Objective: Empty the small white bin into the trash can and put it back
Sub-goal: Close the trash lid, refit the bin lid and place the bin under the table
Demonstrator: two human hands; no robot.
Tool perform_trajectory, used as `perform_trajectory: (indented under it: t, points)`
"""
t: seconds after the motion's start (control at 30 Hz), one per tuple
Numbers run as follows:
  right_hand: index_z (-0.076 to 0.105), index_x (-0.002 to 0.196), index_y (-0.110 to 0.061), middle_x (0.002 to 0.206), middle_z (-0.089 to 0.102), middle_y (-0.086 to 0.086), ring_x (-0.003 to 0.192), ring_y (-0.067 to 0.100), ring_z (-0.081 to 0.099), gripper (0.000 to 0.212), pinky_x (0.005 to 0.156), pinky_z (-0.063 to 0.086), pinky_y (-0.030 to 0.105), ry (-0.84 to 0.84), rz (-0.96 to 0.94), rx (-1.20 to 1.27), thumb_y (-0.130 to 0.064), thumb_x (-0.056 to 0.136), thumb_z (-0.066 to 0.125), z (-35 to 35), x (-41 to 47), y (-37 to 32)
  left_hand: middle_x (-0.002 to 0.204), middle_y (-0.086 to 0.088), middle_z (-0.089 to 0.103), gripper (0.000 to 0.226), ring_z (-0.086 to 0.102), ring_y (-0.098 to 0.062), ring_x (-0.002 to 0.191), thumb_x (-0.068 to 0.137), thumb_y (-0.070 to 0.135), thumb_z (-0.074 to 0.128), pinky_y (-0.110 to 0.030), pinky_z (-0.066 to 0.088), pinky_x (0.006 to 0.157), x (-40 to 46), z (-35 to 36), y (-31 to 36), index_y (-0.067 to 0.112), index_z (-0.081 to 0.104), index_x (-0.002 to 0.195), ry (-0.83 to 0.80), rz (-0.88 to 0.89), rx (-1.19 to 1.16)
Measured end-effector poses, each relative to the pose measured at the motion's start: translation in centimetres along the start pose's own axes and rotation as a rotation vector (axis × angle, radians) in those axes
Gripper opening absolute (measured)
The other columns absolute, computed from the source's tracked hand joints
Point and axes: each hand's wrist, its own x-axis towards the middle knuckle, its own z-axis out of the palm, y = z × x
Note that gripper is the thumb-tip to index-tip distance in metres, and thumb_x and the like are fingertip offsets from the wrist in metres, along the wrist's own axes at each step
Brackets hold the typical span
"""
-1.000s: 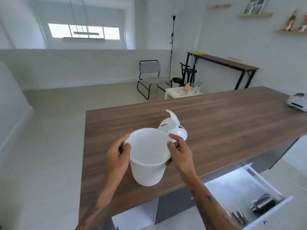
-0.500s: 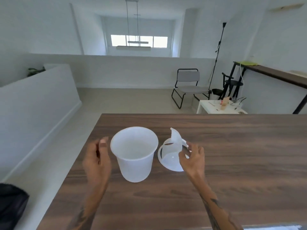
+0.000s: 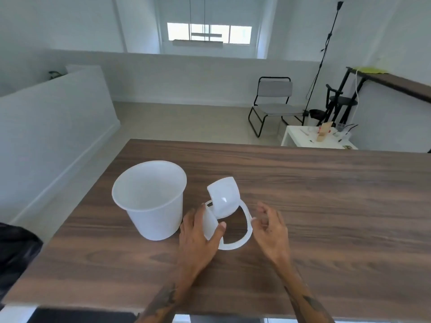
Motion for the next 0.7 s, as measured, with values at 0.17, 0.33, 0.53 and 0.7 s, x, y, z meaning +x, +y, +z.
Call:
perform_trajectory:
  t: [0.17,0.33,0.53,0.7]
  points:
    - [0.032,0.160,-0.028,0.165,0.033,-0.012,0.154,0.010,0.028,0.056,0.126,0.021,0.033,-0.350,-0.017,-0.055,-0.034,0.107,0.049,-0.6,0.2,1.6,0.166,0.009,0.033,0.072,0.030,-0.020,0.153,0.099,0.062,0.042,-0.045,0.022,0.121,0.2,1.8,0.3,0.038,0.017,0.162,-0.044,-0.004,0.025]
    - [0.048,0.152,-0.027,0.150,0.052,-0.009,0.138,-0.006,0.040,0.049,0.123,0.030,0.035,-0.115,-0.081,0.145,-0.030,0.103,0.055,-3.5,0.3,0.8,0.165,0.002,0.034,0.084,0.028,-0.019,0.151,0.091,0.069,0.027,-0.025,0.020,0.116,0.0,1.0,4.6,0.026,0.020,0.163,-0.023,0.148,-0.114]
    - [0.062,0.133,-0.042,0.137,0.058,-0.017,0.132,0.012,0.053,0.036,0.110,0.043,0.040,0.083,-0.318,0.460,-0.050,0.098,0.056,-9.6,1.2,-7.7,0.149,0.010,0.047,0.086,0.031,0.002,0.129,0.088,0.086,0.015,-0.023,0.031,0.103,0.8,-5.4,13.0,0.038,0.029,0.158,0.123,0.375,-0.234]
    - [0.056,0.127,-0.035,0.147,0.057,0.001,0.127,0.028,0.064,0.030,0.106,0.052,0.049,-0.045,-0.478,0.748,-0.039,0.098,0.056,-9.0,0.8,-15.4,0.146,0.012,0.051,0.066,0.042,-0.003,0.138,0.096,0.071,0.029,-0.016,0.039,0.103,1.5,-11.5,15.0,0.041,0.036,0.154,0.182,0.446,-0.471]
